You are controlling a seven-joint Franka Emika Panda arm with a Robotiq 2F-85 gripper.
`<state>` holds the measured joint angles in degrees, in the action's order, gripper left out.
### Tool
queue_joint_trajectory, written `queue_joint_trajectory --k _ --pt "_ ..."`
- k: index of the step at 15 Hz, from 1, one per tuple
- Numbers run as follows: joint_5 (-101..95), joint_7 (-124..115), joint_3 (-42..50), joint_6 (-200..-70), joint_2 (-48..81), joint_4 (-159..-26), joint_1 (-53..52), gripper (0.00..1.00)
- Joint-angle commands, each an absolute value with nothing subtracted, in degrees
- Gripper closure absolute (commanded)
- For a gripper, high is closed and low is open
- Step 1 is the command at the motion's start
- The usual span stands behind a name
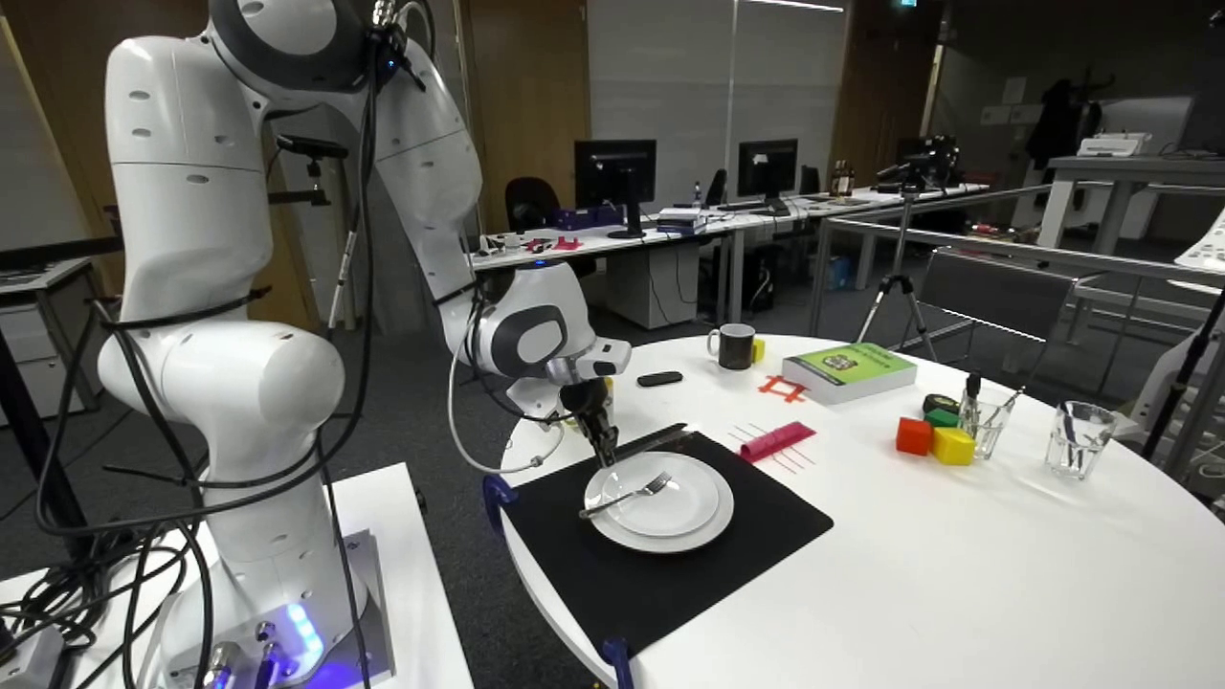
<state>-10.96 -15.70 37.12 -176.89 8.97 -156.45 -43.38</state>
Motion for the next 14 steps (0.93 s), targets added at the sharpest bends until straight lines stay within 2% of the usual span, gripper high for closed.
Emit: queue_joint_trajectory --k 1,6,7,9,10,11,14 --pt "-12.4 -16.0 38.9 -176.3 8.8 -156.5 -44.4 0.85" --pt "-13.6 -16.1 41.1 -175.5 8.0 -156.9 -45.8 0.85" --pt "-13.6 -16.1 41.1 -175.5 8.0 -157.0 -45.8 0.96" --pt "-13.1 -18.0 41.3 -174.4 11.8 -154.7 -46.6 0.96" --pt "-13.4 -16.5 41.1 -175.5 9.1 -156.7 -45.8 0.96" --pt "-13.4 -16.6 41.1 -175.5 9.7 -156.6 -45.8 0.85" --pt "-13.4 -16.6 41.0 -175.5 9.9 -156.6 -45.8 0.85"
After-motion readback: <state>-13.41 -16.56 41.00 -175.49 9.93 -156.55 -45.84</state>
